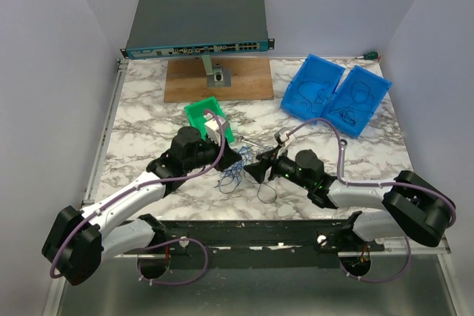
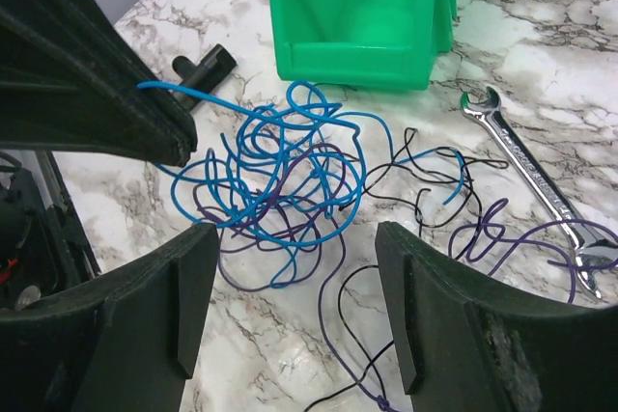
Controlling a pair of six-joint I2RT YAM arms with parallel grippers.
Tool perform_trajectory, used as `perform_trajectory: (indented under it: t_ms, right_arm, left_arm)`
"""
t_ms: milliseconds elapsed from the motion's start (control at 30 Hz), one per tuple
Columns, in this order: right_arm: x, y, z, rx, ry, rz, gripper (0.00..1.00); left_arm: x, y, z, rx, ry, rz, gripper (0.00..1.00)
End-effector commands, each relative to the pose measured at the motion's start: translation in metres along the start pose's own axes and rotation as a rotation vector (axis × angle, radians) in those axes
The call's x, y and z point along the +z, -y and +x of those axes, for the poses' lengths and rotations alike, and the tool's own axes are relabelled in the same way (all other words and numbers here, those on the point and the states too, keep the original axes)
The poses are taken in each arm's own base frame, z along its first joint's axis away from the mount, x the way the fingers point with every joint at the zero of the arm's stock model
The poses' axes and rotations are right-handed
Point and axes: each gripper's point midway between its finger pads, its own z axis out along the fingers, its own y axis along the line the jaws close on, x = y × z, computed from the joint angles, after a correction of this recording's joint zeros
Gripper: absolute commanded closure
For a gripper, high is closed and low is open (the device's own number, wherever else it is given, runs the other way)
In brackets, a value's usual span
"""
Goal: Untangle the cables
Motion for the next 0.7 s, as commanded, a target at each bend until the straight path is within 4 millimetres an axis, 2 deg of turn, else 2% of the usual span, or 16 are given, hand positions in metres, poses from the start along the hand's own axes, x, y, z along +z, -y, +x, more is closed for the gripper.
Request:
perform_trajectory:
  t_ms: [0, 100, 367, 467, 567, 600, 667]
  right_arm:
    - [0.007, 0.003, -0.015, 0.073, 0.065, 0.041, 0.27]
    - [0.012, 0.004, -0.018, 0.115, 0.081, 0.052, 0.28]
    - [0.03, 0.002, -0.005, 0.178, 0.03, 0.042, 0.44]
    - [0.029, 0.003, -0.007, 0.173, 0.037, 0.047, 0.63]
    - [0.025, 0.015, -0.01, 0.167, 0.059, 0.112, 0.91]
    - [0.022, 0.022, -0.011, 0.167, 0.068, 0.155, 0.97]
    - [0.015, 0.045, -0.011, 0.17, 0.079, 0.288, 0.99]
  left_arm:
    - [-0.002, 0.021, -0.017, 0.007, 0.027, 0.077, 1.0]
    - [0.0, 0.023, -0.017, 0.003, 0.024, 0.085, 1.0]
    - [0.006, 0.034, -0.026, -0.006, 0.031, 0.119, 1.0]
    - [0.008, 0.036, -0.031, -0.013, 0.036, 0.126, 1.0]
    - [0.006, 0.038, -0.045, -0.013, 0.063, 0.108, 1.0]
    - [0.005, 0.037, -0.049, -0.011, 0.067, 0.093, 1.0]
    - [0.002, 0.036, -0.064, 0.003, 0.077, 0.055, 1.0]
